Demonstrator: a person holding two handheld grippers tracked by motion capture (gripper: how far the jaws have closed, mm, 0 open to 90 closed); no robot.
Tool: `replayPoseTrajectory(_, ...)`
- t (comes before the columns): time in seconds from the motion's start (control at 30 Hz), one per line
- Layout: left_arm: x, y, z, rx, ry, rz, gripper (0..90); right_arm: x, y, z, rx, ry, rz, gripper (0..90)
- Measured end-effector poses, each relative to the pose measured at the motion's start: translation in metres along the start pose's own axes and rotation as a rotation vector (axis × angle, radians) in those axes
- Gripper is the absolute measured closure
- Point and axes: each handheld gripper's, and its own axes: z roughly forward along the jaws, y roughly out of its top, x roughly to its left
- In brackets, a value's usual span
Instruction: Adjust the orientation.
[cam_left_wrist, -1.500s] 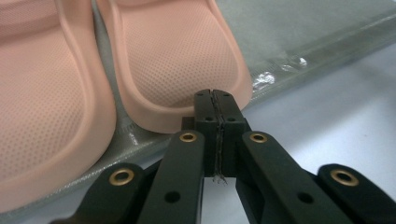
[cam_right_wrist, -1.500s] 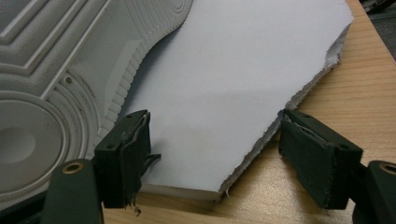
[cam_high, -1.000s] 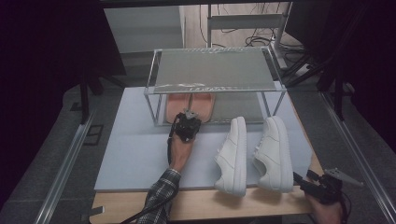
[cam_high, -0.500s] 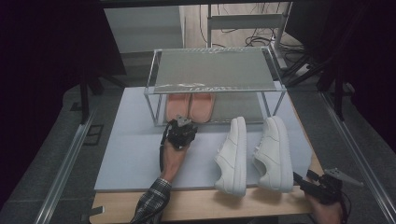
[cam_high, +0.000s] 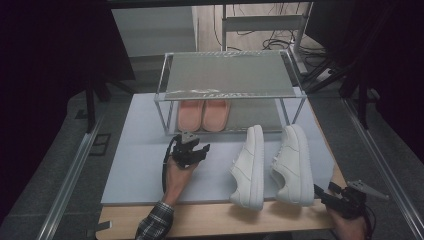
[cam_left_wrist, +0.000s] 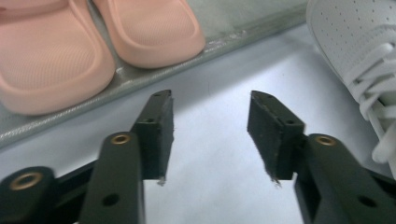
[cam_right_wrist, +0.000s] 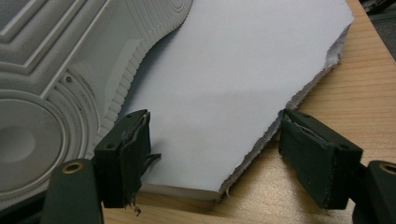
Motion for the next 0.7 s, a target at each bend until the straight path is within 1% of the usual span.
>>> replayPoseTrajectory(0.07,0.0,-0.003,-0.003,-0.001,-0.007,-0.004,44.4,0.0,0.0,0.0,0.0,-0.001,0.0,25.4)
replayPoseTrajectory(0.17,0.0,-0.009,-0.011,-0.003,0.001,0.002,38.4,0.0,0.0,0.0,0.0,-0.001,0.0,25.4)
replayPoseTrajectory(0.27,0.001,-0.013,-0.016,-0.002,0.01,-0.003,31.0,0.0,0.0,0.0,0.0,-0.001,0.0,25.3)
replayPoseTrajectory(0.4,0.002,-0.02,-0.024,0.004,0.009,-0.009,24.0,0.0,0.0,0.0,0.001,-0.001,-0.001,25.3)
replayPoseTrajectory(0.6,0.0,-0.033,-0.036,0.01,0.012,-0.001,15.6,0.0,0.0,0.0,0.0,-0.001,0.0,25.3)
replayPoseTrajectory(0.7,-0.002,-0.041,-0.043,0.006,0.0,-0.004,13.6,0.0,0.0,0.0,0.0,-0.002,-0.001,25.3)
